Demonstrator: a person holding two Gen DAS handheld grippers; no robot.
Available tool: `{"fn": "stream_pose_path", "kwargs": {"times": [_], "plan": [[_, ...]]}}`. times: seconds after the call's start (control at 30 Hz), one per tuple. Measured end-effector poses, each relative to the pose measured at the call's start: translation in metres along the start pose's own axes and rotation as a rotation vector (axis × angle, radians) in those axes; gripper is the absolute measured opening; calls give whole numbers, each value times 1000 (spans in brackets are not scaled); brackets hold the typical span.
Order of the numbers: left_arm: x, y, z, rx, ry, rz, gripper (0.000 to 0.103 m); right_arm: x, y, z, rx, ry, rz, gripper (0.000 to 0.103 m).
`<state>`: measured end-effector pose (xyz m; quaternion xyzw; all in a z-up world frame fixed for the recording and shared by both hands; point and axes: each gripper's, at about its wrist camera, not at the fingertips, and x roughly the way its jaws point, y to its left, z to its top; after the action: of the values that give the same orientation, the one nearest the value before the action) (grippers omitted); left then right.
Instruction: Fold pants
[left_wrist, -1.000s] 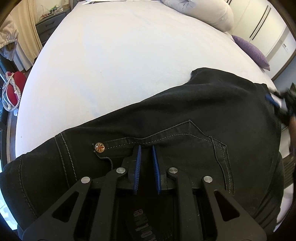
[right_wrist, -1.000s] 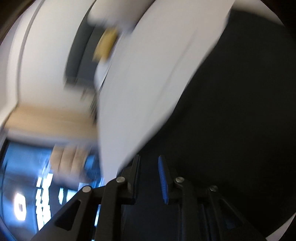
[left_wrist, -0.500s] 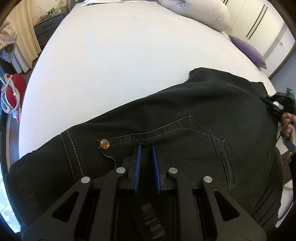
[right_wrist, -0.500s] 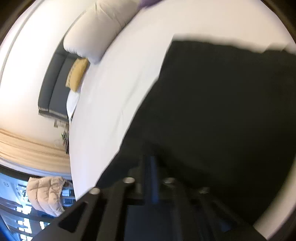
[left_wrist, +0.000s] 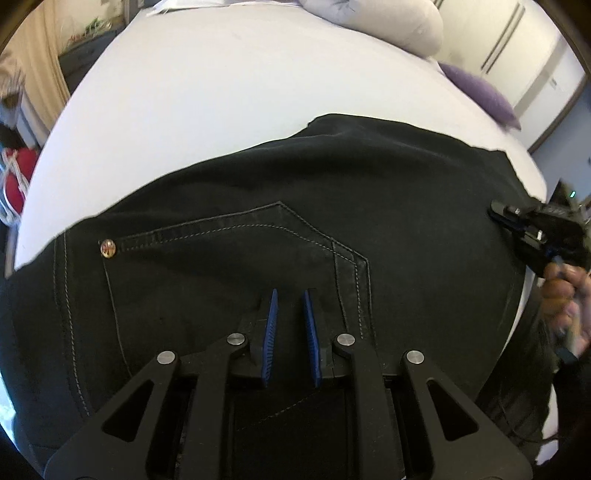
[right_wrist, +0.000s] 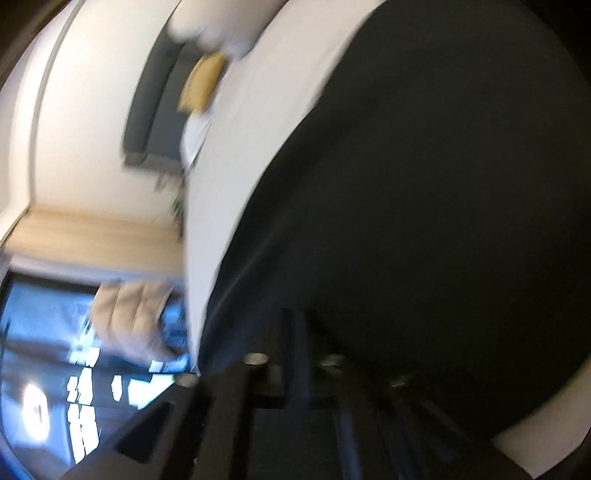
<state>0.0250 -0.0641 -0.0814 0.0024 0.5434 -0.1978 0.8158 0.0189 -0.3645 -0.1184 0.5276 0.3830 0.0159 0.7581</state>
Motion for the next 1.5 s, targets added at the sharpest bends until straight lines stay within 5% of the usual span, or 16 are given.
{"fn": "stream_pose_path", "kwargs": {"times": [0.07, 0.3, 0.4, 0.53, 0.7, 0.8, 0.87, 0.97, 1.03, 1.1, 1.13, 1.23, 1.5], "plan": [[3, 1, -1, 10, -8, 2, 15, -28, -26, 29, 63, -70, 25, 0], [-7, 4, -3, -24, -2, 32, 15, -110, -71, 110, 128, -347, -176, 0], [-33, -12, 9, -26, -50, -48, 15, -141, -61, 115, 134, -417, -217, 18], [-33, -61, 39, 23, -62, -246, 15, -104, -8, 70, 25, -261, -13, 23], [31, -68, 43, -21, 73, -238, 15, -19, 24, 15, -48, -39, 22, 26], [21, -45, 31, -69, 51, -250, 15, -11, 11, 26, -25, -56, 8, 7], [8, -26, 22, -111, 30, -270, 15, -6, 19, 35, -18, -132, -33, 5], [-6, -2, 0, -176, 7, -258, 15, -63, -18, 67, 68, -275, -93, 8], [-18, 10, -6, -207, -7, -241, 15, -107, -34, 81, 137, -394, -103, 47], [-25, 13, -11, -211, -23, -205, 15, -151, -31, 84, 158, -513, -86, 67], [-32, 13, -17, -207, -29, -186, 15, -166, -31, 81, 157, -553, -84, 68], [-39, 17, -13, -215, -46, -183, 15, -179, -40, 79, 177, -536, -42, 68], [-25, -4, -5, -135, 5, -178, 15, -126, -62, 91, 308, -446, 32, 59]]}}
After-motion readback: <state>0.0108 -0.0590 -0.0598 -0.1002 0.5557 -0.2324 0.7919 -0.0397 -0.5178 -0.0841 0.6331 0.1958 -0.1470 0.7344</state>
